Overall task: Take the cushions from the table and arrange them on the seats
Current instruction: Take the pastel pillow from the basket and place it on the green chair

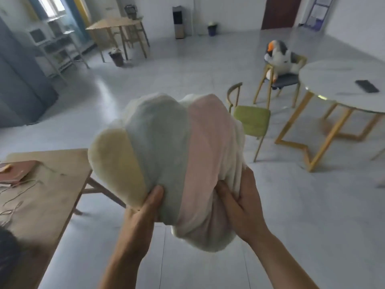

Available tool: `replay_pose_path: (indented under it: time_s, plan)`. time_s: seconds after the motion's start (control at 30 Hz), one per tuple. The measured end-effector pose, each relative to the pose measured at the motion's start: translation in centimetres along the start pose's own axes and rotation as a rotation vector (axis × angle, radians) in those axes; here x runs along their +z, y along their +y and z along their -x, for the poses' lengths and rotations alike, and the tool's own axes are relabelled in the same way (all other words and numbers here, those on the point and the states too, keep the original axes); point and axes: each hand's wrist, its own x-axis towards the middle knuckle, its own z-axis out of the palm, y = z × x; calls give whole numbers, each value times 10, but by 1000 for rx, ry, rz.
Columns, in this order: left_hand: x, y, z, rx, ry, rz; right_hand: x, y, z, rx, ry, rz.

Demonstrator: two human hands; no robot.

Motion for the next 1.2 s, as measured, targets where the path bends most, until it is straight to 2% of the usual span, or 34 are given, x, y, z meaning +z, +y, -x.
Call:
replay_pose_path:
  time_s: [0.1, 0.2, 0.37, 0.5, 0.63, 0.8, 0.9, 0.97, 1.1, 1.2]
  plan:
    - [62, -11, -38, -100, -141, 119, -53, 14, -41, 8, 102, 34]
    - [107, -22, -79, -118, -239, 94, -89, 35, -87, 28, 171, 10]
    - [169, -47, -171, -130, -230, 149, -95, 80, -169, 92, 203, 1]
    - [211, -71, -279, -286, -102, 335, -93, 104, -254, 119, 223, 22]
    - [269, -61, -371, -334, -103, 328, -116, 104, -337, 113, 247, 38]
    - [352, -62, -478, -376, -230, 403, -173, 126, -423, 183, 301, -23]
    - [386, -64, -507, -435, -311, 424, -203, 151, -456, 303, 340, -31]
    - [422, -79, -533, -450, -325, 459, -227, 184, -492, 418, 328, -82]
    - [506, -112, -584, -506, -323, 413, -270, 263, -575, 627, 146, -157]
    - [566, -135, -634, -484, -271, 309, -301, 321, -652, 698, 38, -235]
